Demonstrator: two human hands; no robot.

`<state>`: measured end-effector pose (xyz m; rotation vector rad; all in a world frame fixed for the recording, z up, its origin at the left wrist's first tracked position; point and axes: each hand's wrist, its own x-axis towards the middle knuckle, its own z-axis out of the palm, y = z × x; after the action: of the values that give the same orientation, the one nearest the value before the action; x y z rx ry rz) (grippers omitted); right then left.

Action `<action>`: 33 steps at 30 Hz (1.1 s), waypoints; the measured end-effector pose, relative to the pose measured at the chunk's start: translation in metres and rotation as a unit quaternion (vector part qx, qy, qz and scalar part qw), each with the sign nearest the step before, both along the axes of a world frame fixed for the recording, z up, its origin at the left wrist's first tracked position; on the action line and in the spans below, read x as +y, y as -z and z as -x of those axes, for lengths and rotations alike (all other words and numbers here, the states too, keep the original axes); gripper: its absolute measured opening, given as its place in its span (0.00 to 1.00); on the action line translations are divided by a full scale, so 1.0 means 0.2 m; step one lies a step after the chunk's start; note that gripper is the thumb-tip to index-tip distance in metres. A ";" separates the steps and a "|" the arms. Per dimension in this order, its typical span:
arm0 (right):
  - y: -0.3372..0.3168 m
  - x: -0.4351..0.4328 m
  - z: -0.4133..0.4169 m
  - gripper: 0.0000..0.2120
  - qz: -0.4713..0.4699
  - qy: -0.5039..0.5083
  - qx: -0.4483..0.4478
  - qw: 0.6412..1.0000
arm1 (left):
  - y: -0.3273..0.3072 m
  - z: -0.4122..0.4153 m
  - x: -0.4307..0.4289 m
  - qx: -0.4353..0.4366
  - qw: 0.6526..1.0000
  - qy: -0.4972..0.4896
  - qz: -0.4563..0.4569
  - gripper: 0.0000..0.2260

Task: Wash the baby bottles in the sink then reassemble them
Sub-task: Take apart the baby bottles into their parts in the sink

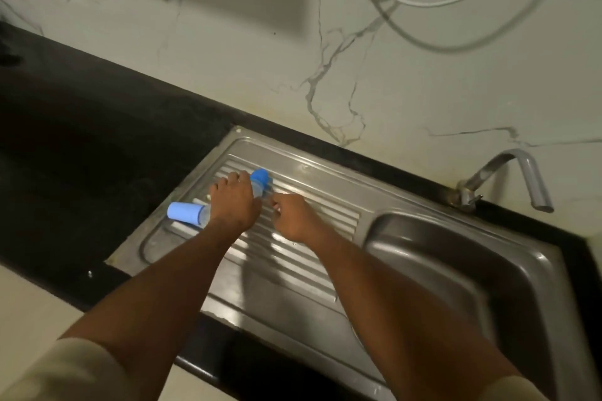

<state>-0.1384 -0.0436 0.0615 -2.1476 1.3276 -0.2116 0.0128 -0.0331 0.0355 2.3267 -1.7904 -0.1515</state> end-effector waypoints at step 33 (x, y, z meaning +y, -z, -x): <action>-0.15 0.70 1.48 0.19 -0.431 0.202 -0.597 0.646 | -0.38 1.62 0.36 0.805 0.552 0.056 -0.211 0.07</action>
<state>-0.4345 0.0964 0.0913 -0.5208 0.7283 -0.8061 -0.3103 0.0389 0.1119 0.9744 -0.7344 -2.0376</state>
